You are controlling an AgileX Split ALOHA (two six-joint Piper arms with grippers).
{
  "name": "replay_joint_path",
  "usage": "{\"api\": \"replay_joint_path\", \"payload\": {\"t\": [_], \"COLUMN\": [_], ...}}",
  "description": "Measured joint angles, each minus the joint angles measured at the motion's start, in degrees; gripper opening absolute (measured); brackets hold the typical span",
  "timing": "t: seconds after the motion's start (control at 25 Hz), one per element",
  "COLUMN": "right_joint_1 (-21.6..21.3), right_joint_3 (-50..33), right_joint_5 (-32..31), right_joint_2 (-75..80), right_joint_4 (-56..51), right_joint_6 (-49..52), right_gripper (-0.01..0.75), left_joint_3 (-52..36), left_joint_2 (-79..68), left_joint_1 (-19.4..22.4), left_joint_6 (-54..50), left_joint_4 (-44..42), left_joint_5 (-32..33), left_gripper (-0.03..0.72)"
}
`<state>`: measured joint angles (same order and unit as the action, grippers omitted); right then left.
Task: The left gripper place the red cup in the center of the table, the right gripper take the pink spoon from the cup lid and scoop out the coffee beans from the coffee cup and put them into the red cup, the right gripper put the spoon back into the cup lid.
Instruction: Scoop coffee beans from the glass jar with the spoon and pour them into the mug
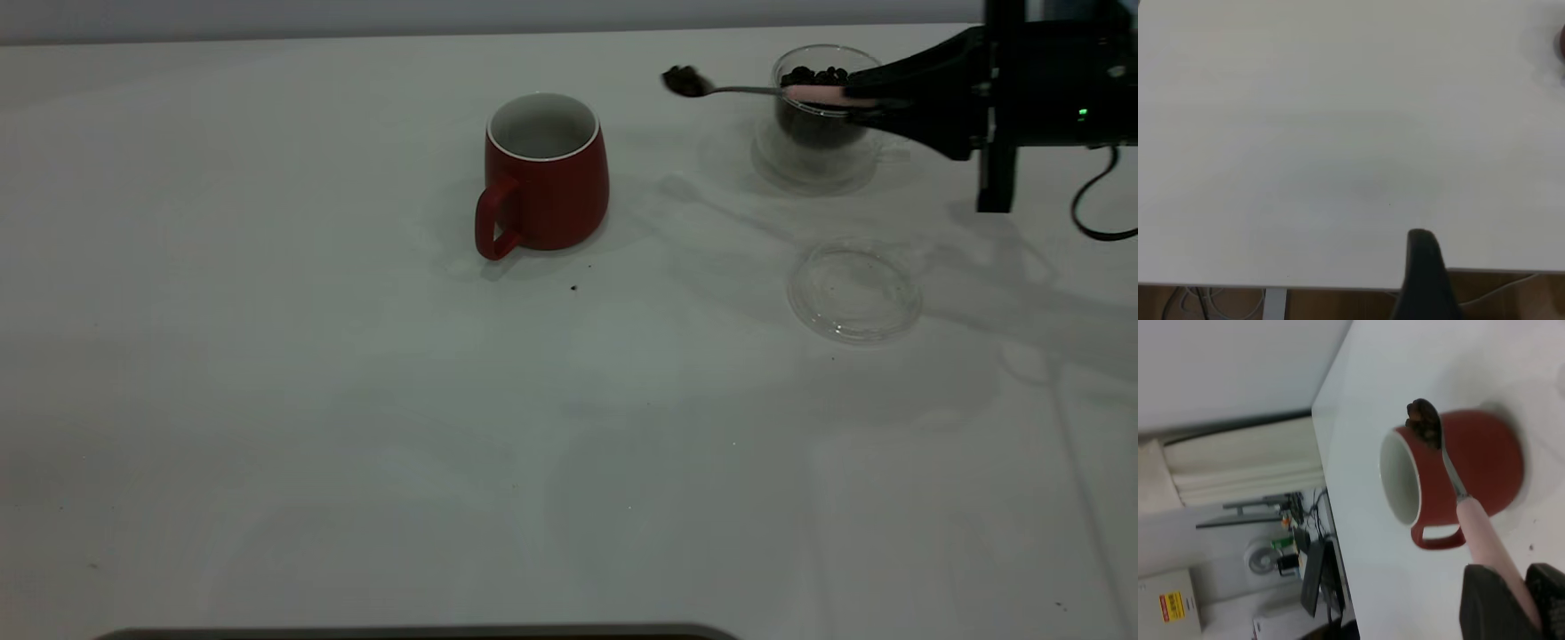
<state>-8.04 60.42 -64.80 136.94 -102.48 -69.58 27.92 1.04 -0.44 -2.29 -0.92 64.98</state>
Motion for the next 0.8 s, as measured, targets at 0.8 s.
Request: {"api": "replay_joint_path", "payload": {"t": [0.8], "right_joint_1": [6.25], "right_joint_3": [0.00], "right_joint_5": [-0.02], "right_joint_2": [0.00], "right_joint_4": [-0.09], "right_joint_6": [0.00], "right_gripper": [0.114], "left_joint_3": [0.00], "left_joint_2": [0.00], "left_joint_1": [0.00], "left_joint_6": [-0.05], "left_joint_4": [0.00], "left_joint_5": [0.00], "left_gripper": [0.588]}}
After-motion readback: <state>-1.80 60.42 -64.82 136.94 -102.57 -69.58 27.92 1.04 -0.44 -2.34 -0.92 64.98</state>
